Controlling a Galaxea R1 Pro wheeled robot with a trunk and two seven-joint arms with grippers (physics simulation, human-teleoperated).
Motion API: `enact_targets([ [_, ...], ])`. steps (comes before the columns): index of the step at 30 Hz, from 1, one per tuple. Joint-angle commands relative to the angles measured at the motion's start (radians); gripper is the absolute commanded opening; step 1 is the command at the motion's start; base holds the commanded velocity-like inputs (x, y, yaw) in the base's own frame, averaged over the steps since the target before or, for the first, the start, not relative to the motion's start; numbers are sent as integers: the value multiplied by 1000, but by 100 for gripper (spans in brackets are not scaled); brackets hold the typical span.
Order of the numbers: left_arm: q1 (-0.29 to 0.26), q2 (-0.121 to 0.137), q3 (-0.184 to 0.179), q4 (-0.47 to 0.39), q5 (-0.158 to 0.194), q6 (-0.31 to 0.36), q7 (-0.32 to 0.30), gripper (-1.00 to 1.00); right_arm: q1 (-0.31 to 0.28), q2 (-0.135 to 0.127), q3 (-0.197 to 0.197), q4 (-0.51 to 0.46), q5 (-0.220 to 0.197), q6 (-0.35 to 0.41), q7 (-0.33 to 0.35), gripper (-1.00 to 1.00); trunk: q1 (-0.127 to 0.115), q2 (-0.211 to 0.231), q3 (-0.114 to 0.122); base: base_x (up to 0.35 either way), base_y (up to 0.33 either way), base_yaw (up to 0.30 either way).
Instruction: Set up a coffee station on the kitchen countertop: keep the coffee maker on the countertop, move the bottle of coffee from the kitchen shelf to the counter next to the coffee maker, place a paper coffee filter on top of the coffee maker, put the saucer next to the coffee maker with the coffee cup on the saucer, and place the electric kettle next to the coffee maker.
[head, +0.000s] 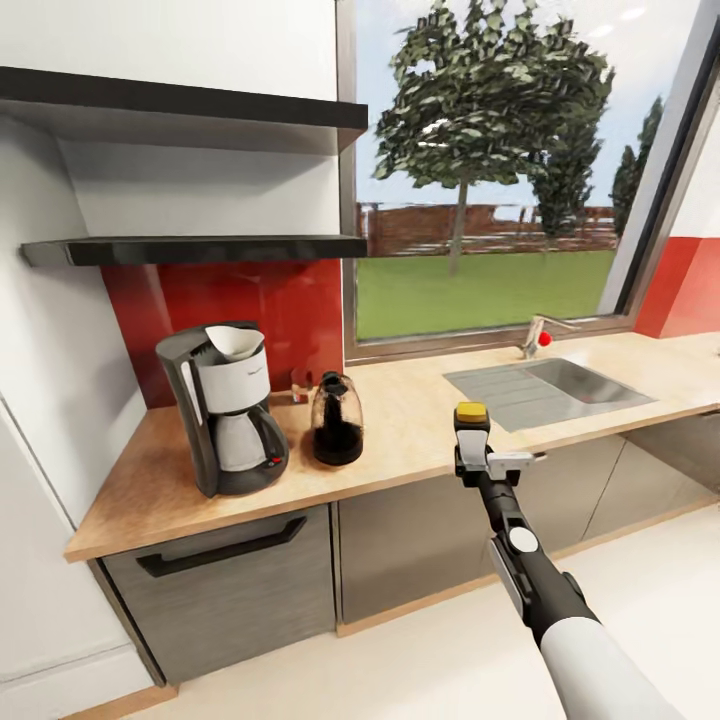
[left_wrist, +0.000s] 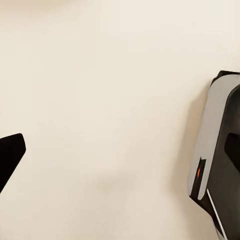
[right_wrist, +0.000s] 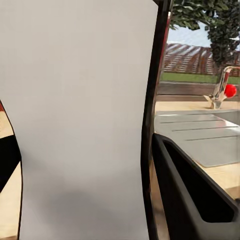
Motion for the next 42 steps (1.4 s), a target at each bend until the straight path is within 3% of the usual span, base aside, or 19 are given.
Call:
enact_targets([
  [1, 0, 0, 5, -1, -10, -2, 3, 100, -1, 1, -3, 1, 8, -3, -4, -100, 1, -2, -2, -35, 0, 0],
  [19, 0, 0, 5, -1, -11, -2, 3, 100, -1, 17, -2, 11, 6, -3, -6, -100, 1, -2, -2, -2, 0, 2],
  [27, 0, -1, 5, -1, -11, -2, 3, 100, -1, 32, -2, 11, 6, -3, -7, -100, 1, -2, -7, 0, 0, 178],
  [38, 0, -3, 5, -1, -11, -2, 3, 100, 2, 26, -4, 36, 8, -3, -2, -100, 1, -2, -10, 0, 0, 142],
  [40, 0, -3, 5, -1, -11, -2, 3, 100, 5, 14, -4, 77, 10, -6, 9, -100, 1, -2, -10, 0, 0, 8],
  [41, 0, -3, 5, -1, -11, -2, 3, 100, 6, 4, -3, 89, 10, -7, 43, -100, 1, -2, -10, 0, 0, 3],
  [42, 0, -4, 4, -1, -12, -2, 3, 100, 6, -10, -3, 96, 10, -9, 130, -100, 1, -2, -10, 0, 0, 1],
])
